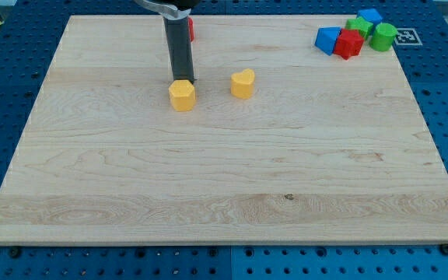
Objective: Move red circle vertically above to the yellow hexagon
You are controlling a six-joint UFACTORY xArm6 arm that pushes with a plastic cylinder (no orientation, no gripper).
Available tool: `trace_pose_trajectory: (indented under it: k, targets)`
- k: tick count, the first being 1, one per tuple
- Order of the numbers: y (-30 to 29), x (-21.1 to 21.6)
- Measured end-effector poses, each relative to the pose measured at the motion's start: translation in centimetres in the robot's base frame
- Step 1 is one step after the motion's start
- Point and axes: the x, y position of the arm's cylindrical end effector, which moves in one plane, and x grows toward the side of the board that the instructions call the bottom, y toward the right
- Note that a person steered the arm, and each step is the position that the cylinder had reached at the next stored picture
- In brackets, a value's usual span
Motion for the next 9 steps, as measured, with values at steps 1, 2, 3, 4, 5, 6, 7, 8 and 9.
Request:
trace_pose_trajectory:
  k: [1,2,3,4,5,6,7,8,9]
  targets:
    - [-4.7,-0.1]
    - [-8.1,-2.6]
    - [-9.1,-8.4]
    - [-10.0,-13.7]
    - [-9.4,-17.9]
    - [-7.7,-17.9]
    - [-3.5,-17.9]
    - [-3.1,-17.8]
    - [-2.6,-17.6]
